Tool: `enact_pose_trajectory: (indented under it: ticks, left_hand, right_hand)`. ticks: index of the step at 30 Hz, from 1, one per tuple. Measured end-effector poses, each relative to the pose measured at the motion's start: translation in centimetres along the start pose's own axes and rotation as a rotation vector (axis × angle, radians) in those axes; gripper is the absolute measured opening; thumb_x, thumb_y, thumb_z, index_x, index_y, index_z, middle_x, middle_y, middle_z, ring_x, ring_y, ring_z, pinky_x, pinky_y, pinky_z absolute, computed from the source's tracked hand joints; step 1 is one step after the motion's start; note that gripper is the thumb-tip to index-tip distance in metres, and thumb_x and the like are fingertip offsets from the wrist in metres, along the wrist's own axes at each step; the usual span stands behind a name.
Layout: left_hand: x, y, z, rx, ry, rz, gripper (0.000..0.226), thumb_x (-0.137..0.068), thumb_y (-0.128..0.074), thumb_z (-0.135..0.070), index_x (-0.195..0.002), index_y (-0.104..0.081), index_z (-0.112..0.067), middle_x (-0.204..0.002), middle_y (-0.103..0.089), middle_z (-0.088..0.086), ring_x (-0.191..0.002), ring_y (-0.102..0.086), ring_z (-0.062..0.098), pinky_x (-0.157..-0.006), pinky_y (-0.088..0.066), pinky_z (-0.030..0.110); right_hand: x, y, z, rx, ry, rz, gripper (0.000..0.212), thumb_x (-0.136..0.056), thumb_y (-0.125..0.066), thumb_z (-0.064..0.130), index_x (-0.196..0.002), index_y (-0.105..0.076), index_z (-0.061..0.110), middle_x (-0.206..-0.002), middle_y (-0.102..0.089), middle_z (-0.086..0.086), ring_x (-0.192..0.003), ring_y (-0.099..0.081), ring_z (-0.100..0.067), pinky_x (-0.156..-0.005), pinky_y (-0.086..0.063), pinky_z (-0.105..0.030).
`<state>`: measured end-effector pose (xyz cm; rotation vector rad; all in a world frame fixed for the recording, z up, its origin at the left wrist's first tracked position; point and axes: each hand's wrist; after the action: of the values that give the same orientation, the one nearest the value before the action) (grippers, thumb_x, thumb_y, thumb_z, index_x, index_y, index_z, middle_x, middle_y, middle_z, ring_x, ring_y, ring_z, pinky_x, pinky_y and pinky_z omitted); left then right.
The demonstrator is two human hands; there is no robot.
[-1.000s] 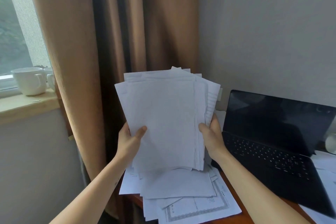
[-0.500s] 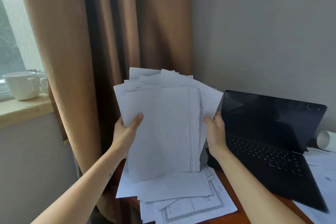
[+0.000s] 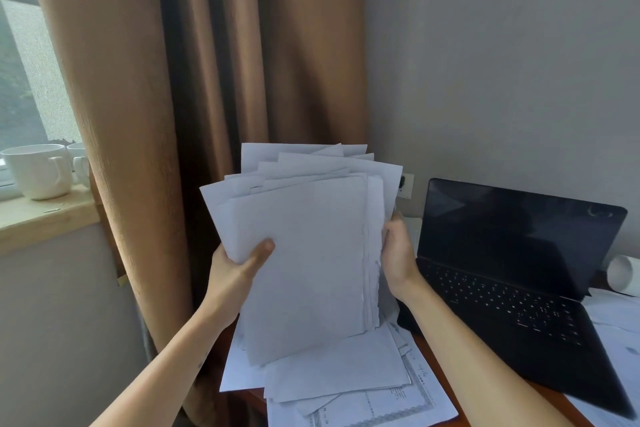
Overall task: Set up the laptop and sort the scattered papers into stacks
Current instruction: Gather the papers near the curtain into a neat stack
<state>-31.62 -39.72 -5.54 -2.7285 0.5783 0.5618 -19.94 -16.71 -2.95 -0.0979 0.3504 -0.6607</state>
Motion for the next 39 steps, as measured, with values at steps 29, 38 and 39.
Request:
enact_pose_trajectory:
  ticks: [29, 38, 39]
  left_hand:
    - [-2.0, -3.4, -2.6, -0.018, -0.058, -0.259, 0.03, -0.083, -0.087, -0.029, -0.108, -0.075, -0.017, -0.097, -0.079, -0.004, -0.092, -0.076, 0.013, -0.072, -0.062, 0.025]
    - [-1.1, -4.4, -0.4, -0.103, 0.045, -0.28, 0.054, -0.08, -0.088, -0.042, -0.126, -0.066, -0.025, -0.113, -0.075, -0.007, -0.103, -0.072, 0.012, -0.088, -0.062, 0.035]
    - [-0.8, -4.2, -0.1, -0.099, 0.059, -0.304, 0.053, -0.081, -0.087, -0.042, -0.126, -0.065, -0.025, -0.114, -0.074, -0.006, -0.103, -0.072, 0.014, -0.091, -0.062, 0.039]
  right_hand:
    - [-0.3, -3.1, 3.2, 0.19, 0.215, -0.014, 0.028, -0.098, -0.066, 0.02, -0.126, -0.064, 0.018, -0.115, -0.074, 0.006, -0.108, -0.069, -0.013, -0.098, -0.055, -0.044]
    - [1.5, -1.8, 0.3, 0.256, 0.127, -0.017, 0.037, -0.097, -0.063, 0.013, -0.13, -0.053, 0.024, -0.119, -0.068, 0.009, -0.105, -0.066, -0.001, -0.1, -0.054, -0.036]
    - [1.7, -1.6, 0.0, 0.254, 0.115, -0.004, 0.037, -0.097, -0.062, 0.012, -0.131, -0.052, 0.024, -0.12, -0.067, 0.01, -0.105, -0.065, 0.001, -0.101, -0.054, -0.036]
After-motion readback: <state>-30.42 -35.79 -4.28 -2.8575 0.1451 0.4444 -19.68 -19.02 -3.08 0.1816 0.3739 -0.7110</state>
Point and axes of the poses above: each hand's wrist, its own x-axis away from the middle knuckle, its own y-axis out of the back of the hand, z = x × y
